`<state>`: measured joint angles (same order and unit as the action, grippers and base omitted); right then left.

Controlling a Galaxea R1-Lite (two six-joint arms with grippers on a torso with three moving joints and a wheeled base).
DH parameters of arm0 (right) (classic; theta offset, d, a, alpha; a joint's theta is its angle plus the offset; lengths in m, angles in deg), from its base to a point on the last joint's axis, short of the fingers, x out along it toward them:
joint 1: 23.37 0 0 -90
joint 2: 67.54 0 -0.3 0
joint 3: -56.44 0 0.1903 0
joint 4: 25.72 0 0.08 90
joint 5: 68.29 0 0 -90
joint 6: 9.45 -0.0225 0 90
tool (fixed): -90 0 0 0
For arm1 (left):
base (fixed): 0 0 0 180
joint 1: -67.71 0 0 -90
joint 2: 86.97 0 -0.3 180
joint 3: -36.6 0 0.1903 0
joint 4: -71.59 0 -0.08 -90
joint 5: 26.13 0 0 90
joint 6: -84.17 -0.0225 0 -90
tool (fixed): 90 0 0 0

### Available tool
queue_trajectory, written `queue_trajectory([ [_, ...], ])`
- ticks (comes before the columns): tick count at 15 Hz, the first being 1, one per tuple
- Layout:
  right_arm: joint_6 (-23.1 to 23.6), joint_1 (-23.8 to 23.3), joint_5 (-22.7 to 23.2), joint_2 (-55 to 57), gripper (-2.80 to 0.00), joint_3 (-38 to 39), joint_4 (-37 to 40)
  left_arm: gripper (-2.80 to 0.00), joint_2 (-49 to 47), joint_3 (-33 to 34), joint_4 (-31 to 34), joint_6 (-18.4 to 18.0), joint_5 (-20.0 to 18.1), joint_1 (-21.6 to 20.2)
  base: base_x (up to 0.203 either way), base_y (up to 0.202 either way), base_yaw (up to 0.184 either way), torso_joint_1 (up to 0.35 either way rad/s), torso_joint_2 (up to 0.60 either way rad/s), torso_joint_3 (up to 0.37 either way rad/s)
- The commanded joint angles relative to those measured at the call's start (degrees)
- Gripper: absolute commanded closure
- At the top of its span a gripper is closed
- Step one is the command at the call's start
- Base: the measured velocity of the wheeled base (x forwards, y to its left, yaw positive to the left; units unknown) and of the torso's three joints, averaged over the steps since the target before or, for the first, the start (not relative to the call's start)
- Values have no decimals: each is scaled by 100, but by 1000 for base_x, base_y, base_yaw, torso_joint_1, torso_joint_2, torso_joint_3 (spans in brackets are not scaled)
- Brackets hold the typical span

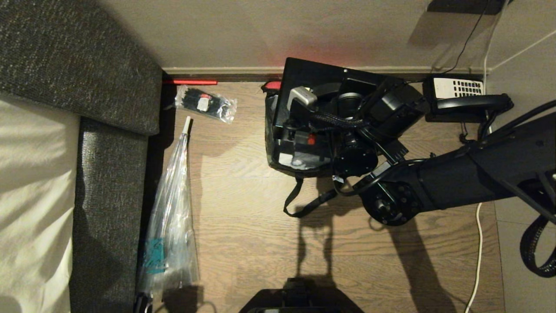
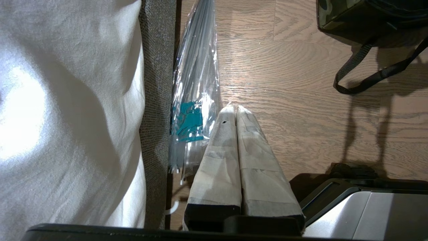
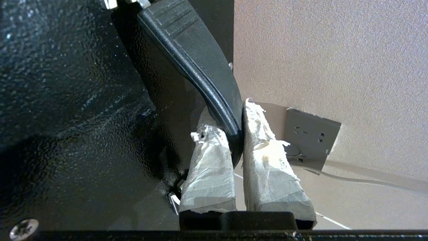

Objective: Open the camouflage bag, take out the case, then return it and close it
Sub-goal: Place the black box back

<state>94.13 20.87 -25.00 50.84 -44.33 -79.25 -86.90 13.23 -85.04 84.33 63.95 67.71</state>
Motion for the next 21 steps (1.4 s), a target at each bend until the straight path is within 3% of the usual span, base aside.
queue_trajectory([
  [1,57,-3,-22,-20,0,5,-59,0,-7,2,0,2,1,0,0,0,0,0,0,0],
  [21,39,-67,100,581,0,140,-431,0,-7,0,-6,2,1,0,0,0,0,0,0,0],
])
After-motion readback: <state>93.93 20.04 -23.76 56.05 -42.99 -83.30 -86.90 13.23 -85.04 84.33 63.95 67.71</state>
